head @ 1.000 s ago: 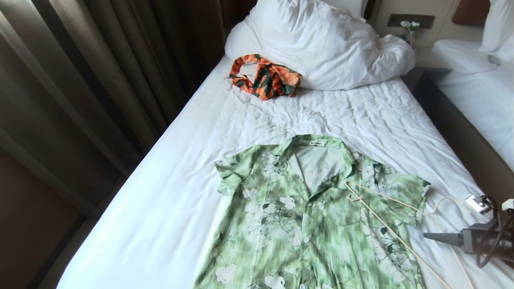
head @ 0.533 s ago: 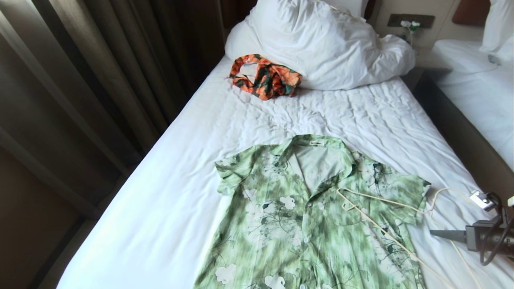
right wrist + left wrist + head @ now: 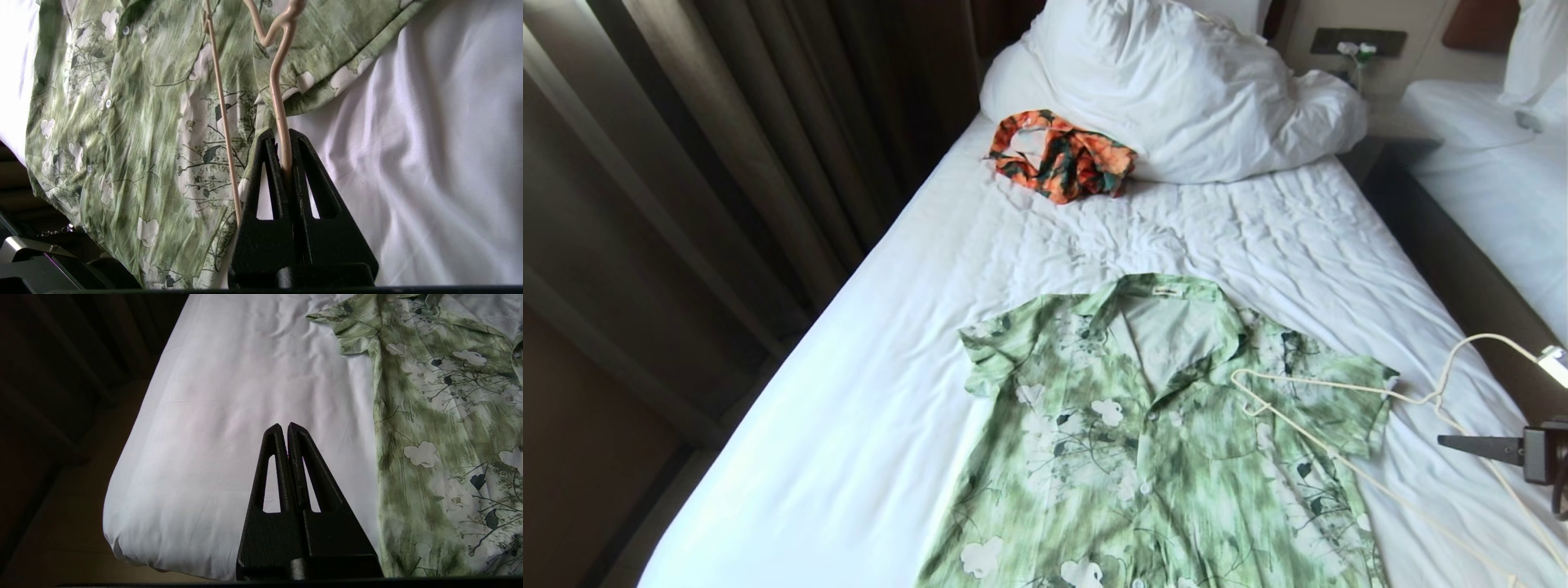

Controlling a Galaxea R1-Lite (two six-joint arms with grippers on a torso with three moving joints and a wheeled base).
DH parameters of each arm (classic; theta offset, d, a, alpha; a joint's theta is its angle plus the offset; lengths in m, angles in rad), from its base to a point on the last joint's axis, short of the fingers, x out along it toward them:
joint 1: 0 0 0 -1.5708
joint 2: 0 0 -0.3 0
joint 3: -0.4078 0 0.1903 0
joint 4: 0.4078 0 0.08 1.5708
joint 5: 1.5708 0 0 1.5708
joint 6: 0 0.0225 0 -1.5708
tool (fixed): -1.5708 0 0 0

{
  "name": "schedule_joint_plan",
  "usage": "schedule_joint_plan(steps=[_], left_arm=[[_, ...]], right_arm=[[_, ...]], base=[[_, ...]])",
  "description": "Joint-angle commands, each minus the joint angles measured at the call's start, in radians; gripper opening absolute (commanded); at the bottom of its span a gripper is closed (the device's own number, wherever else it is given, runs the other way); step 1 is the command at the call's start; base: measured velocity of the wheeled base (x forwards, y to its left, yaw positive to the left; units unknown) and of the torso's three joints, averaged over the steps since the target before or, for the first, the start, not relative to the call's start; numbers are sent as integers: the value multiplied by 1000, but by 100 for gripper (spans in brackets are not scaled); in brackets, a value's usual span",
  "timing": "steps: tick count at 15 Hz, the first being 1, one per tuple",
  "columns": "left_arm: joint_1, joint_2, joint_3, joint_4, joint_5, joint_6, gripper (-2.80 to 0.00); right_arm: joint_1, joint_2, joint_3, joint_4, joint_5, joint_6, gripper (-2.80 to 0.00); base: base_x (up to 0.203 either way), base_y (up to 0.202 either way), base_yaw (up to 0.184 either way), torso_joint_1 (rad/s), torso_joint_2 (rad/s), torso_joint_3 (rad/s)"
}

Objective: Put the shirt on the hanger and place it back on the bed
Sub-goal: Lift the shirt and hanger

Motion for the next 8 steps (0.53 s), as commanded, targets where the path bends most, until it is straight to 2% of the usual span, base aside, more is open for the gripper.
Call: schedule_joint_plan(steps=[1,2,4,6,8], left_arm=[[0,1,0,1,-1,0,-280],[0,1,0,1,-1,0,-280],[0,1,0,1,1,0,-280],[0,1,0,0,-1,0,-280],[0,1,0,1,-1,0,-280]], right_arm=[[-37,-121,-3,25,10,-4,-280],[-61,-147,-26,49,17,-6,-280],[-53,-176,-90,117,34,-6,-280],[-2,-190,-170,232,80,-6,-280],[66,-203,-258,310,90,-7,-280]], base=[[0,0,0,0,0,0],[0,0,0,0,0,0],[0,0,0,0,0,0],[0,0,0,0,0,0],[0,0,0,0,0,0]])
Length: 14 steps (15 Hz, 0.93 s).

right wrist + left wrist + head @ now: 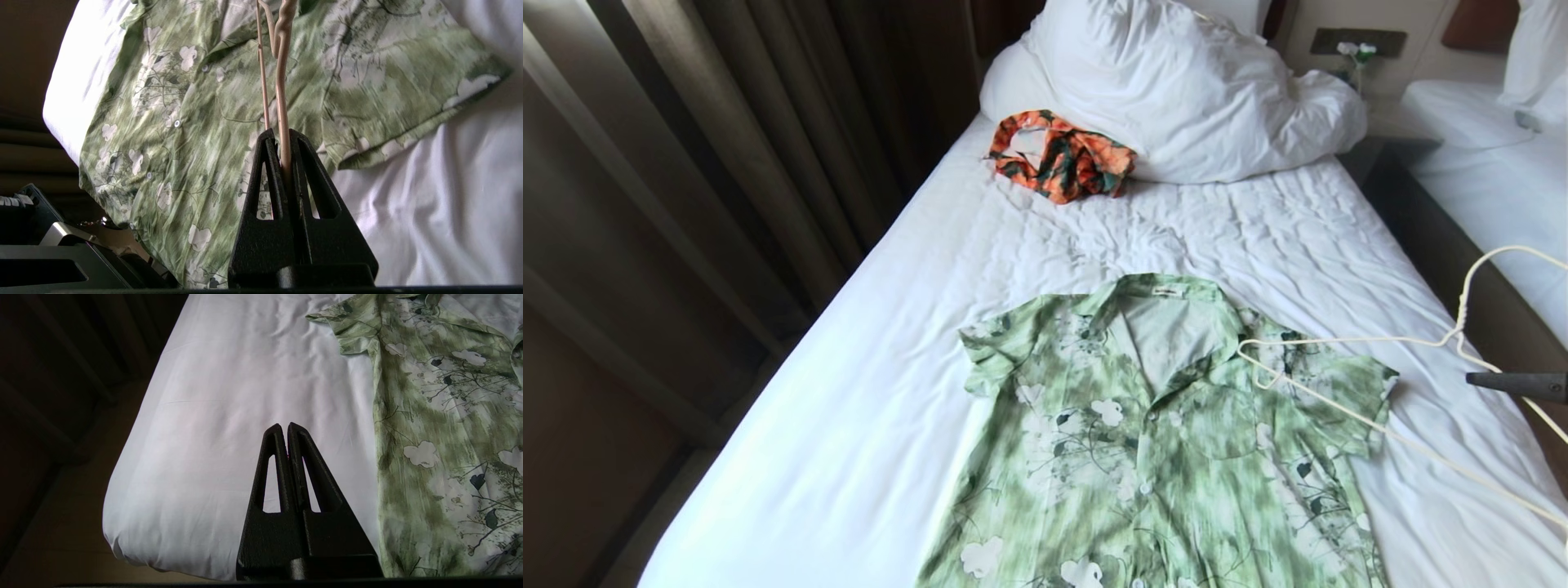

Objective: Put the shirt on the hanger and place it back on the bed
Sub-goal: Lift the shirt and hanger

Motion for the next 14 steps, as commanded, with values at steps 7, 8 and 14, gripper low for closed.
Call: schedule_joint_plan(steps=[7,8,14], left_arm=[[0,1,0,1,0,0,-280],[0,0,0,0,0,0,-280],[0,1,0,0,0,0,-280]], right_arm=[[38,13,-191,24,111,-88,-280],[47,27,-206,22,127,-102,-280],[59,61,-260,-66,345,-99,-280]], base=[[0,0,0,0,0,0],[0,0,0,0,0,0],[0,0,0,0,0,0]])
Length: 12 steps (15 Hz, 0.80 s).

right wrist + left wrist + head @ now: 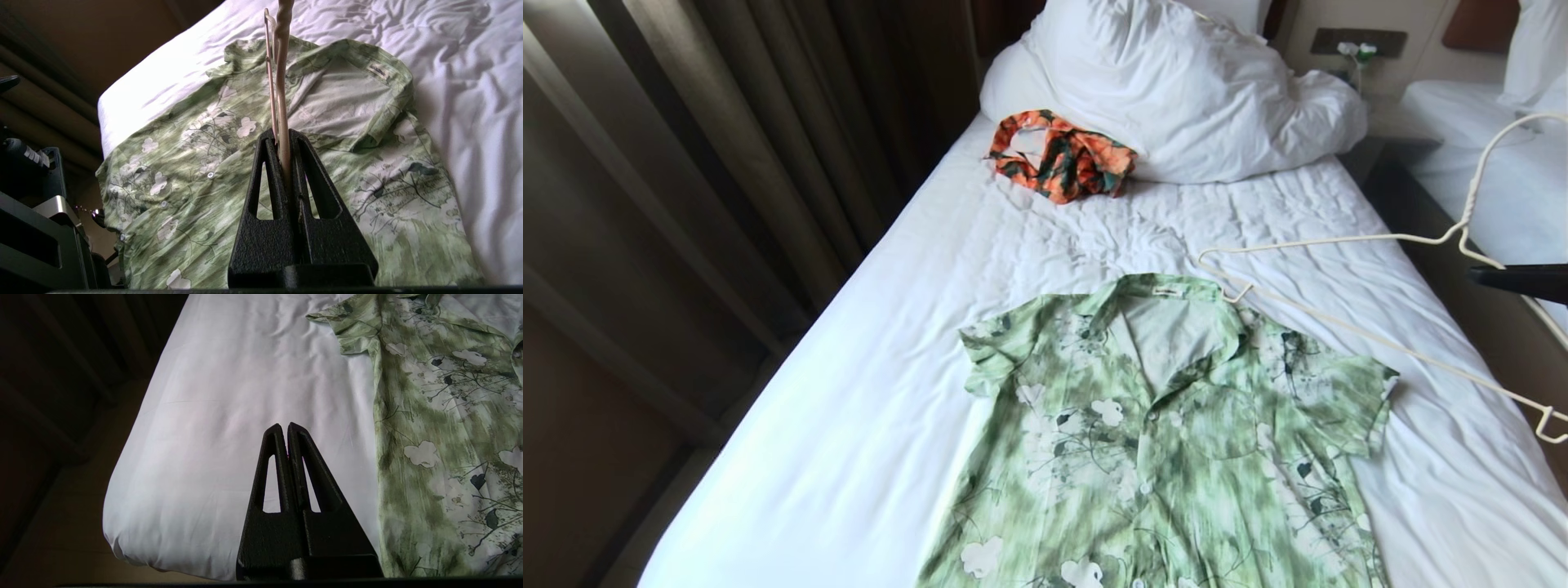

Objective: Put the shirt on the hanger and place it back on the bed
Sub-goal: Lift the shirt and hanger

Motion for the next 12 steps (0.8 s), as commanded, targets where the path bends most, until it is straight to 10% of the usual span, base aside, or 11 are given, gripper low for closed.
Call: schedule_joint_plan(steps=[1,6,12], left_arm=[[0,1,2,-1,0,9,-280],[-1,0,-13,5,-15,23,-280],[-57,338,-178,52,-223,-95,-280]], right_arm=[[3,18,-1,-17,50,0,-280],[25,58,26,-111,155,54,-280],[27,82,5,-168,155,60,-280]], base=[[0,0,0,0,0,0],[0,0,0,0,0,0],[0,0,0,0,0,0]])
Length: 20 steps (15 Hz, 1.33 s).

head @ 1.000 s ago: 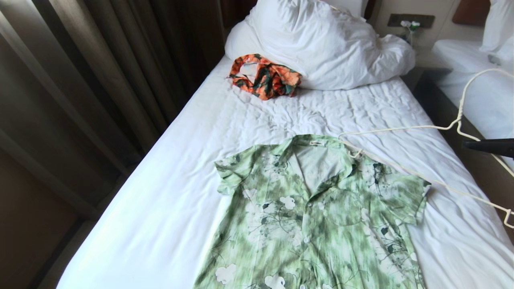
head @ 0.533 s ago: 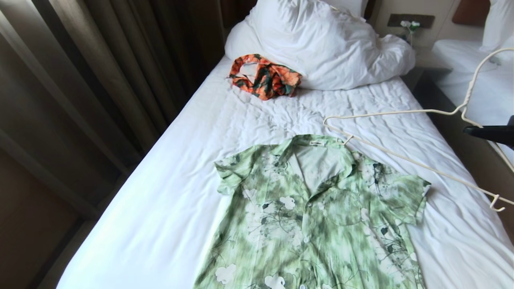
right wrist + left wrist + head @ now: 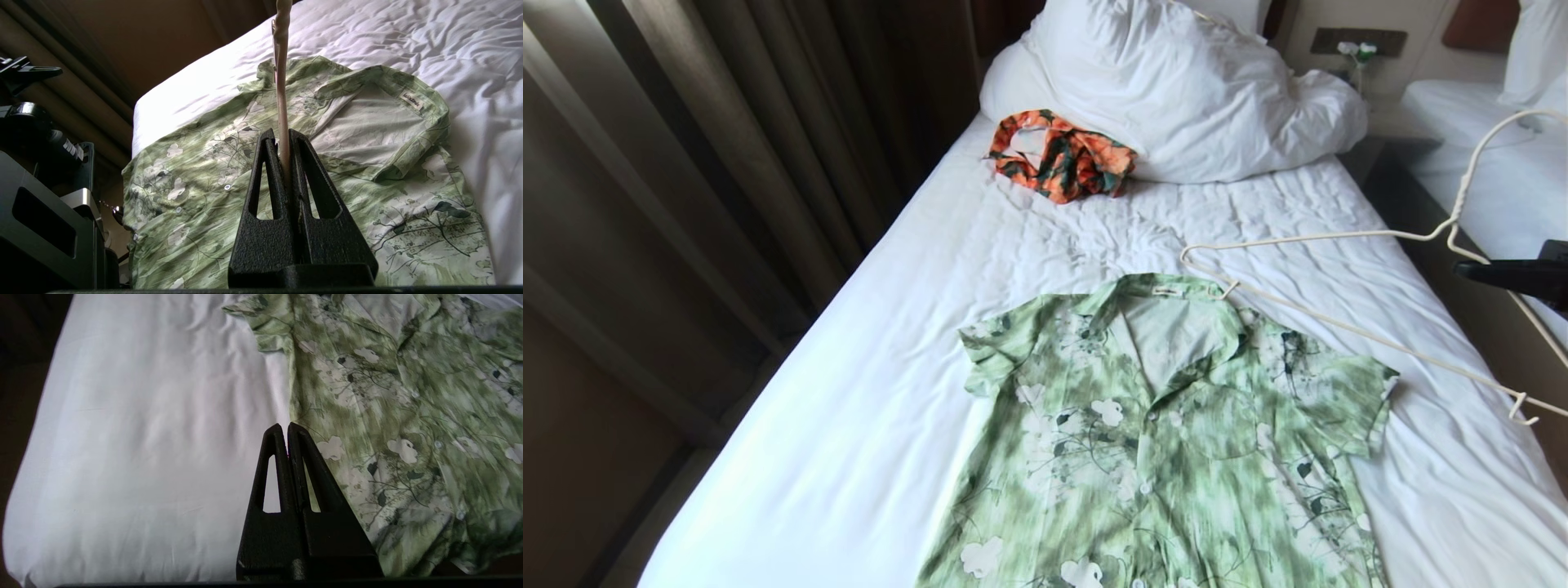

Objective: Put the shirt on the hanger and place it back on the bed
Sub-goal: Lift the shirt and hanger

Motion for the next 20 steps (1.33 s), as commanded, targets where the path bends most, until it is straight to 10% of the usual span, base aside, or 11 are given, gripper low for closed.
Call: schedule_joint_plan(steps=[1,9,20], left_arm=[[-50,205,-25,-4,-48,-11,-280],[-211,1033,-195,-415,-174,-82,-280],[-377,1840,-901,-648,-224,-101,-280]], right_arm=[[2,3,0,0,8,-2,-280],[12,21,-48,9,8,51,-280],[-20,60,-70,1,8,74,-280]], base=[[0,0,0,0,0,0],[0,0,0,0,0,0],[0,0,0,0,0,0]])
